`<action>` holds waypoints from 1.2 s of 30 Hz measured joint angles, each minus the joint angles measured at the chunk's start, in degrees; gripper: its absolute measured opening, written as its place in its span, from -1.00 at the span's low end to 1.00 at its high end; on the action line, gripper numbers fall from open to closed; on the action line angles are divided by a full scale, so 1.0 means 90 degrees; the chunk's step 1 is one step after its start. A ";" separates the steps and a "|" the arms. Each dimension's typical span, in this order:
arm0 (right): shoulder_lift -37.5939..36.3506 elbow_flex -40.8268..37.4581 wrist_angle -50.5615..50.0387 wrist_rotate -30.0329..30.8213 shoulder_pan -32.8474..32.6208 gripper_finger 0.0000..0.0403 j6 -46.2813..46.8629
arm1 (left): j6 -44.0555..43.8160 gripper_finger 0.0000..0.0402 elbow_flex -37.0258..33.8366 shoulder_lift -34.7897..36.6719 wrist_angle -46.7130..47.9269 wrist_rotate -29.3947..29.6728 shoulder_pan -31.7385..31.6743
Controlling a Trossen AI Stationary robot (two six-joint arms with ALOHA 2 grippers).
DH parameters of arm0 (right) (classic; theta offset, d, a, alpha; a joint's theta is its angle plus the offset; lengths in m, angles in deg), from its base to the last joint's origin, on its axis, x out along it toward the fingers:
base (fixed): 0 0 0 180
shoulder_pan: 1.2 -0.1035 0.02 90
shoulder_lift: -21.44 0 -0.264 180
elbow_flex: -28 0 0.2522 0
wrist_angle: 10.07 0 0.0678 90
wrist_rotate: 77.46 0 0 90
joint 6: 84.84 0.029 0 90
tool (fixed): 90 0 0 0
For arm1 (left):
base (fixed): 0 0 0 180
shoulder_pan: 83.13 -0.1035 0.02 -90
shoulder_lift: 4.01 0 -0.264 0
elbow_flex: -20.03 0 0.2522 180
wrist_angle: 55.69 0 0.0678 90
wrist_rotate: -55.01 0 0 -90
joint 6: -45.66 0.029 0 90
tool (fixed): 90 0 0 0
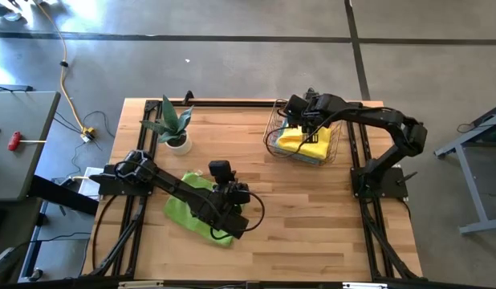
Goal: Fold microfiber towels
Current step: Put the yellow microfiber towel into the wire basket
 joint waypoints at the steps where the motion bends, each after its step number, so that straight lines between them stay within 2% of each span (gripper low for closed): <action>1: -0.0006 0.0000 -0.0044 0.0188 0.0000 0.06 0.0014 | 0.0000 -0.42 0.0000 0.0000 0.0000 -0.0001 0.0000; 3: -0.0051 -0.0002 -0.0148 0.0330 0.0002 0.10 0.0018 | 0.0000 -0.42 0.0000 0.0000 0.0000 -0.0001 -0.0011; 6: -0.0198 -0.0001 -0.0227 -0.0034 -0.0041 0.11 0.0284 | 0.0000 -0.42 0.0000 0.0000 0.0000 -0.0007 -0.0044; 9: -0.0481 -0.0002 -0.0522 -0.0857 -0.0094 0.08 0.0721 | 0.0000 -0.42 -0.0002 0.0000 0.0000 -0.0049 -0.0086; 13: -0.0917 -0.0002 -0.0752 -0.2445 -0.0089 0.05 0.1131 | 0.0061 -0.42 -0.0002 0.0000 -0.0002 -0.0206 -0.0113; 14: -0.0995 -0.0005 -0.0695 -0.2670 -0.0080 0.04 0.1174 | 0.0065 -0.42 -0.0002 0.0000 0.0000 -0.0240 -0.0120; 17: -0.1150 -0.0171 -0.0290 -0.2607 -0.0071 0.01 0.1523 | -0.0004 -0.42 -0.0002 0.0000 -0.0002 -0.0275 -0.0124; 21: -0.1150 -0.0510 -0.0301 -0.2672 -0.0068 0.01 0.1782 | -0.0053 -0.42 -0.0051 0.0000 0.0000 -0.0737 -0.0052; 25: -0.1149 -0.1012 -0.0146 -0.2396 -0.0079 0.01 0.1212 | -0.0057 -0.42 -0.0132 0.0000 -0.0002 -0.1059 0.0134; 29: -0.1149 -0.1482 0.0606 -0.1929 0.0067 0.01 0.0461 | -0.0269 -0.42 -0.0143 0.0002 -0.0001 -0.1090 0.0298; 36: -0.1146 -0.2253 0.1810 -0.1880 0.0394 -0.13 -0.0207 | -0.0459 -0.42 -0.0143 0.0002 -0.0002 -0.1070 0.0557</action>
